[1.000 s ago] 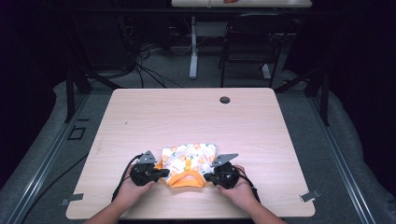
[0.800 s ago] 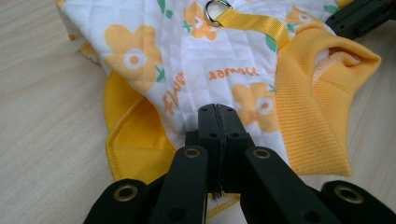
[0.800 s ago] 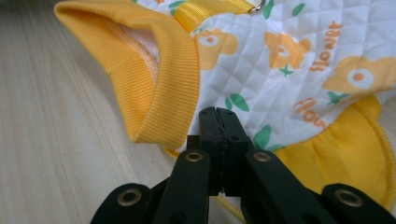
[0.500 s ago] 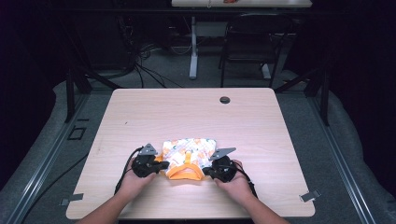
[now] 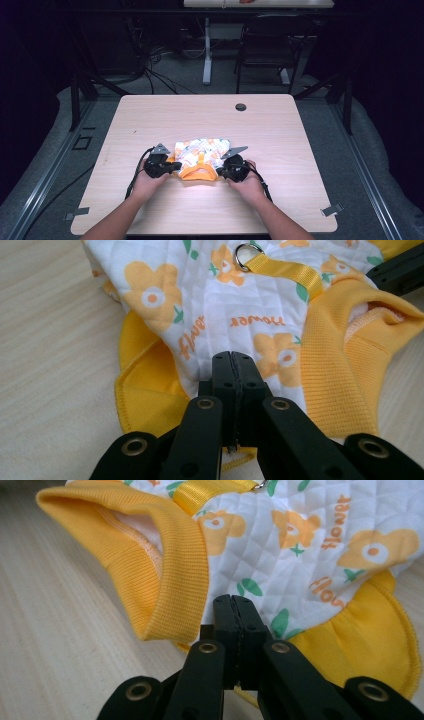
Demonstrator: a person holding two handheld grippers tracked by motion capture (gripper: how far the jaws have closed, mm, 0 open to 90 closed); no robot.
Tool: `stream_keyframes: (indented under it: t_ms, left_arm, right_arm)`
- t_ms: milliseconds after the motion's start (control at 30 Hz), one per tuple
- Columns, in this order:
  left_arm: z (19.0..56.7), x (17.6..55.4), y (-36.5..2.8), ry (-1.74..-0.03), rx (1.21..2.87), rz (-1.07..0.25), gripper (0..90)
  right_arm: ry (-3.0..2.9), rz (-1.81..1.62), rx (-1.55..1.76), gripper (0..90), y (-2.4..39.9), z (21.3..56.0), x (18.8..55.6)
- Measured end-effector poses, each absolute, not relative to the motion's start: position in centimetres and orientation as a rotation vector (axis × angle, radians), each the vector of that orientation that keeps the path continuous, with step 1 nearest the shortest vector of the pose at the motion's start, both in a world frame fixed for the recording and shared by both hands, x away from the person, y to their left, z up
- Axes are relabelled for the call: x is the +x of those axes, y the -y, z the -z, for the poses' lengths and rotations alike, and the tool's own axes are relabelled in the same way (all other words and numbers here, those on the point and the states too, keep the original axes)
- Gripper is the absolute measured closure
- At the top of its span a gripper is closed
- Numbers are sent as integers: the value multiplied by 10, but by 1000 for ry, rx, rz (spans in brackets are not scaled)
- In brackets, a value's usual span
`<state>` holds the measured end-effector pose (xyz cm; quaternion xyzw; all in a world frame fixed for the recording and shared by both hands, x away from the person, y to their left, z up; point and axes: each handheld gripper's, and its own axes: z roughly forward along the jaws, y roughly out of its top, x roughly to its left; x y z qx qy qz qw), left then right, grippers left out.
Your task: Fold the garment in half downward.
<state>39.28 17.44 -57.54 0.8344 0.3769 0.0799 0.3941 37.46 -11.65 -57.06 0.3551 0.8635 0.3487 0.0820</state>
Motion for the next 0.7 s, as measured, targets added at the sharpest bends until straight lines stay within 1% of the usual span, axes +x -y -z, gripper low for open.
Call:
stream_keyframes:
  t_ms: [133, 300, 700]
  left_arm:
    - [574, 399, -173, -959, 2132, -211, 900]
    - [576, 405, -175, -992, 2086, -193, 900]
    - [573, 403, -174, -1017, 2070, -196, 897]
  right_arm:
    - [-2567, -1035, 1080, 900, 117, 571, 382]
    - [-2553, -1044, 1097, 900, 117, 571, 387]
    - [-2553, -1039, 1095, 898, 115, 569, 388]
